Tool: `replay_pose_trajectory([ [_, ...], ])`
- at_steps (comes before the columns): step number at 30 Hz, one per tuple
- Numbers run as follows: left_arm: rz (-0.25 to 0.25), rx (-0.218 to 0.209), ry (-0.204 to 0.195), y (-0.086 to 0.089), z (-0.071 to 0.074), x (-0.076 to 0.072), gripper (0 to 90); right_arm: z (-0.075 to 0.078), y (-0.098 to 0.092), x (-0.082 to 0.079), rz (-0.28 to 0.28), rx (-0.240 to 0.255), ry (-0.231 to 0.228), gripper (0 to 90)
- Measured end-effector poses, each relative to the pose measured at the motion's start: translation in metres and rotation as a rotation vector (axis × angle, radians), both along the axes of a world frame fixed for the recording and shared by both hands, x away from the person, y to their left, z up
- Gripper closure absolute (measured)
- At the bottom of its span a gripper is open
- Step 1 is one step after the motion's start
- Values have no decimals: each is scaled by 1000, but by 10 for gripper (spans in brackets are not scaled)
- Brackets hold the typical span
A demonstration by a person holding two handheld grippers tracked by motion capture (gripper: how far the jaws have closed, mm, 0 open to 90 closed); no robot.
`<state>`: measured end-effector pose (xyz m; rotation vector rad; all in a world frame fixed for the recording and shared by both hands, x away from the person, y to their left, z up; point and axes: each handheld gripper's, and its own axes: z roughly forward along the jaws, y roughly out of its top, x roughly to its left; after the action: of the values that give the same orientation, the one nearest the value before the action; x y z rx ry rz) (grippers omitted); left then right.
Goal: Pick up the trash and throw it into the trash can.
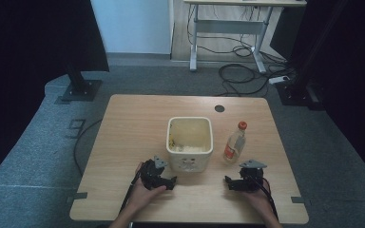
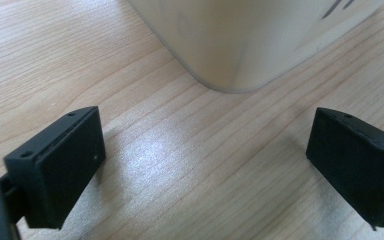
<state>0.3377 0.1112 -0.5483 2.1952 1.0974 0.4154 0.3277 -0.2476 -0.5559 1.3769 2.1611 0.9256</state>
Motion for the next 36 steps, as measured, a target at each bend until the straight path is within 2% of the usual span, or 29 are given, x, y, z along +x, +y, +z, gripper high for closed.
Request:
replay_pose_trajectory([
  [12,5,2,-1,0,0,-1,40,0,-3,-1,1,3,1,17],
  [18,4,2,-1,0,0,-1,43,1,-9,-1,-26,5,0,56],
  [24,4,1,-2,0,0,-1,43,3,-18,-1,-44,10,10,56],
  [36,2,1,-2,0,0,-1,41,22,-28,-4,-61,34,-44,56],
])
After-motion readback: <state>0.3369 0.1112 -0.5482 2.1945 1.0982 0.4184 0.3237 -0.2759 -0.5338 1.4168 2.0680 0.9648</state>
